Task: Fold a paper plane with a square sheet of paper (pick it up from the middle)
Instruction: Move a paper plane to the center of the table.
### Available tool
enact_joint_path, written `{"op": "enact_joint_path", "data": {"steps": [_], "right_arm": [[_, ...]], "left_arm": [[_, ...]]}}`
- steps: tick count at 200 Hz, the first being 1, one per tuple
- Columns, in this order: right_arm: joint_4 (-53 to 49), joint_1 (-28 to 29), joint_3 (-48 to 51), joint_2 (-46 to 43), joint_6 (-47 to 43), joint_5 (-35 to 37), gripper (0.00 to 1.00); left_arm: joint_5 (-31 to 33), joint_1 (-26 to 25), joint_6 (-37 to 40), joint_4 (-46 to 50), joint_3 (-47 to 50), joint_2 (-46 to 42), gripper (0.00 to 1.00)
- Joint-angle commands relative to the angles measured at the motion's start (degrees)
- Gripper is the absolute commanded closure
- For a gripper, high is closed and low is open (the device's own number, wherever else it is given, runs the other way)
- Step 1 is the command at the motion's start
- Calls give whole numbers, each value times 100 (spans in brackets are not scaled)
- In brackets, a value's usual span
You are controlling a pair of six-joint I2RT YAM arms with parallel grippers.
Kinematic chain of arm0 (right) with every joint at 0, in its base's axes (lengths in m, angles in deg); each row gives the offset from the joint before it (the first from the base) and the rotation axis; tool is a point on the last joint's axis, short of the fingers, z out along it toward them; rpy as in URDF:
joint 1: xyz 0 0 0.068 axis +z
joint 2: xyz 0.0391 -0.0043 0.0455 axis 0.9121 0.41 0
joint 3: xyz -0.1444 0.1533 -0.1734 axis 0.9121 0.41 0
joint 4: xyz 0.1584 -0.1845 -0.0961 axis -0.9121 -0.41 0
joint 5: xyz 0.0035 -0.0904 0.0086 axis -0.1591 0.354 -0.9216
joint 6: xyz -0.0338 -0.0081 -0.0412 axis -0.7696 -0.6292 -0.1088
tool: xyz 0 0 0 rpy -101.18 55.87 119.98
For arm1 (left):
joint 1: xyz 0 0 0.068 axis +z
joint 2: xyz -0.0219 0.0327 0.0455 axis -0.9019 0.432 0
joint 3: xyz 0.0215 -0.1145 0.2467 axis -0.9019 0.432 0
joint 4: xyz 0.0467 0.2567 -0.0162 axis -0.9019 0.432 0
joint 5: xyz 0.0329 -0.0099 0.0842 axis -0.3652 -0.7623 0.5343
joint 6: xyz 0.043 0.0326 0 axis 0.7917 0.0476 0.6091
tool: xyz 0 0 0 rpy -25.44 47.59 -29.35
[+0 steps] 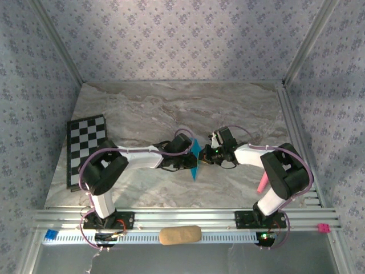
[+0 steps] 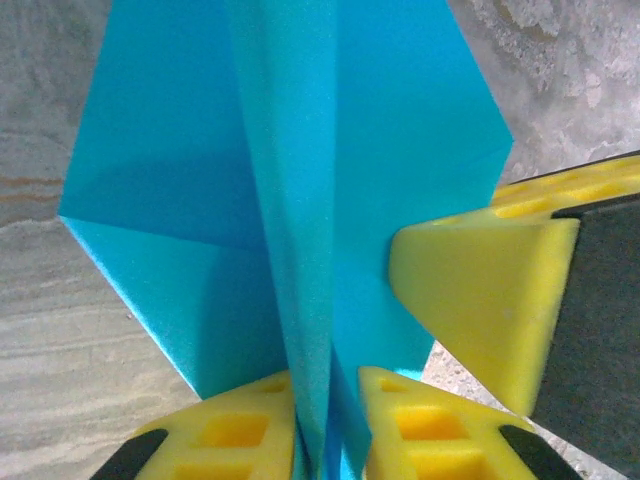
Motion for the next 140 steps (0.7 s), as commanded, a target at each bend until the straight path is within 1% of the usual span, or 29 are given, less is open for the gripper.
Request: {"op": "enact_joint_path", "data": {"steps": [1,20,50,84,107,117,140], "right_arm": [[15,-24,53,83,31,-102,95],[18,-18,50,83,35,-102,94],[41,-18,60,83,39,-111,93],[46,-27,82,59,38,-108,91],[26,-66,105,-34,13,-91,85],[-60,-107,126,-133,-10,-4,80],[-359,-261,195,-498,-167,232,69]], "left_arm": [[102,-48,112,106,-156,94,80],[101,-57,136,139,-206,142,81],[248,-108,301,514,-412,241,83],[400,-154,409,814,-594,284,87],[472,-154,445,951,-672,247,91],[516,-154,496,1060,-731,199,92],[884,-150,710,1738,-988,106,92]]}}
